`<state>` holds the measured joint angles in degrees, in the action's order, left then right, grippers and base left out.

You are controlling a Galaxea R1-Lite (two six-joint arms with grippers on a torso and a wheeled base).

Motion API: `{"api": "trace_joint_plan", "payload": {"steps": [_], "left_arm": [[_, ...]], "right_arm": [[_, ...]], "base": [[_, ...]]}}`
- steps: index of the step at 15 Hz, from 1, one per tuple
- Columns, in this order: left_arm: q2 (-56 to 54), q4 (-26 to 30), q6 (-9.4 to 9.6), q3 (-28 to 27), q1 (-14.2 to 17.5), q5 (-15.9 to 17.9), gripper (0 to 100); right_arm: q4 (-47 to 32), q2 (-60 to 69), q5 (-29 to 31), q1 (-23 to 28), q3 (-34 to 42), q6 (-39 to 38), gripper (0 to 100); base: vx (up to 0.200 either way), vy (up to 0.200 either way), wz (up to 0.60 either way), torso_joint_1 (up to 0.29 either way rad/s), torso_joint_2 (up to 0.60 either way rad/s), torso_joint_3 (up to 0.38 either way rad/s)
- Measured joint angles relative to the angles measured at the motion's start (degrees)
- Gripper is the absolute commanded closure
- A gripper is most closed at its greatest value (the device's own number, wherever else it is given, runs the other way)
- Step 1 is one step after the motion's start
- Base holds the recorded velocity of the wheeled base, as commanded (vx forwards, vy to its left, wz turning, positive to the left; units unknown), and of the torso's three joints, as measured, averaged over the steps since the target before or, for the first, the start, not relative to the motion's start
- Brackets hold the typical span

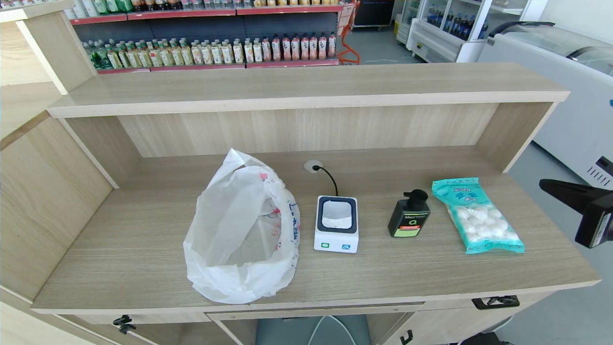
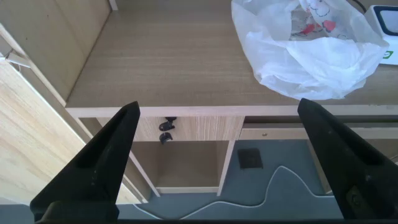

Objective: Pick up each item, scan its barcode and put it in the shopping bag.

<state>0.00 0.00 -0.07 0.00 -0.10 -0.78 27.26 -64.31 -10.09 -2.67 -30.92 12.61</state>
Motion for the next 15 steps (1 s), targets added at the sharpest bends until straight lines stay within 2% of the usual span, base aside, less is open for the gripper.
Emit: {"api": "trace_joint_plan", "payload": {"steps": [9,12,15], "left_arm": [[0.0,0.0,0.0,0.0,0.0,0.0,0],[0.0,0.0,0.0,0.0,0.0,0.0,0],[0.0,0.0,0.0,0.0,0.0,0.0,0]], "right_arm": [[1.3,0.5,-1.5,3.0,7.2,-0.4,0],[10.8,-2.1,-3.8,2.8,13.2,-0.9,0],[18.1,-8.2,-5.4,2.8,15.3,-0.8,0]], "base": [[0.0,0.0,0.0,0.0,0.0,0.0],[0.0,0.0,0.0,0.0,0.0,0.0],[0.0,0.0,0.0,0.0,0.0,0.0]]}}
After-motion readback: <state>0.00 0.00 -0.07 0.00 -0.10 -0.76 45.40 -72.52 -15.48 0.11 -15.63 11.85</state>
